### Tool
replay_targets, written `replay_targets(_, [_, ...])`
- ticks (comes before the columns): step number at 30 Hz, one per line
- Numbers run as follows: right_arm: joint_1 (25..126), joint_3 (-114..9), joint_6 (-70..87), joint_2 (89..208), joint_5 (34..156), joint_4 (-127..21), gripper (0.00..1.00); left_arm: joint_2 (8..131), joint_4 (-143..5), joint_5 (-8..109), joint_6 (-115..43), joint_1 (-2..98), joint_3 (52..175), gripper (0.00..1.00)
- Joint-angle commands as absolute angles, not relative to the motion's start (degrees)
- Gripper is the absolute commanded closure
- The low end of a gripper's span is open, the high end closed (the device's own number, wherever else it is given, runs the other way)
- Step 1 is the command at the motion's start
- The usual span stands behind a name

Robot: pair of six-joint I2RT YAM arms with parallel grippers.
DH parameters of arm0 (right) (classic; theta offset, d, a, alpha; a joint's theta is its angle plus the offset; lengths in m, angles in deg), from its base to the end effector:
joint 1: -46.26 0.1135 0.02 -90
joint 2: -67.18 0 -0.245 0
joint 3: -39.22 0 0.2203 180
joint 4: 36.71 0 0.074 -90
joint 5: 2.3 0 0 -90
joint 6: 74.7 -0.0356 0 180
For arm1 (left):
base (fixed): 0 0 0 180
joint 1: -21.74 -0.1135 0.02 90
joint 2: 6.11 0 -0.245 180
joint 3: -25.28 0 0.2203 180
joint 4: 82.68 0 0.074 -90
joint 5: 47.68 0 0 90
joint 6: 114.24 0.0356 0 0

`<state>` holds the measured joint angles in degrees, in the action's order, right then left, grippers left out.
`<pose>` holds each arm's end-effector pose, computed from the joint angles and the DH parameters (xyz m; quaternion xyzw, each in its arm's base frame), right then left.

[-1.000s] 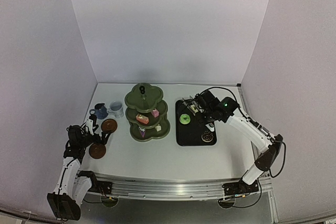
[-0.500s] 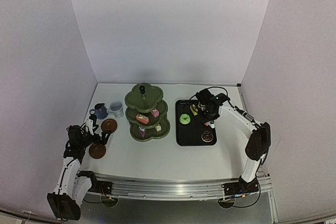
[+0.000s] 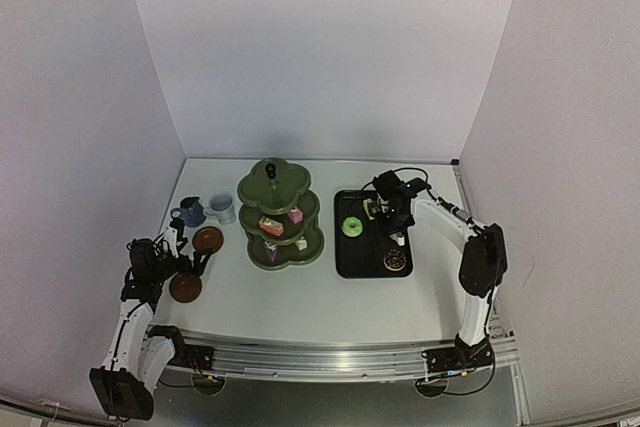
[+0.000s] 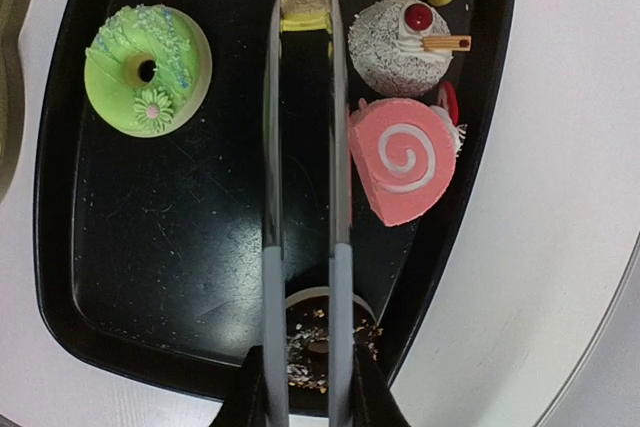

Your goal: Serve the afternoon tea

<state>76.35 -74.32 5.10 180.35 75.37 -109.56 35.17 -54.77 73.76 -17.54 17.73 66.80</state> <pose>0.3235 0.1786 0.2364 -0.1536 0.9707 -0.0475 0.1787 0.1496 -0.0081 0.2276 0.1595 0.8202 -0.1843 0.5176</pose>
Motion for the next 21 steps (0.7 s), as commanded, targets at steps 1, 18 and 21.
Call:
replay_targets(1, [76.2,-76.5,5.5,179.5,75.4,-108.5,0.90,35.0,-54.9,74.2,-16.5,17.8,66.9,0.01])
replay_targets(18, [79.9,-83.9,8.8,171.1,74.7,-110.3,0.98,35.1,-55.4,74.3,-16.7,17.8,66.8,0.01])
replay_targets(21, [82.1,-83.5,7.4,171.4,75.8,-110.2,0.98,35.2,-55.4,74.5,-16.8,17.8,66.8,0.01])
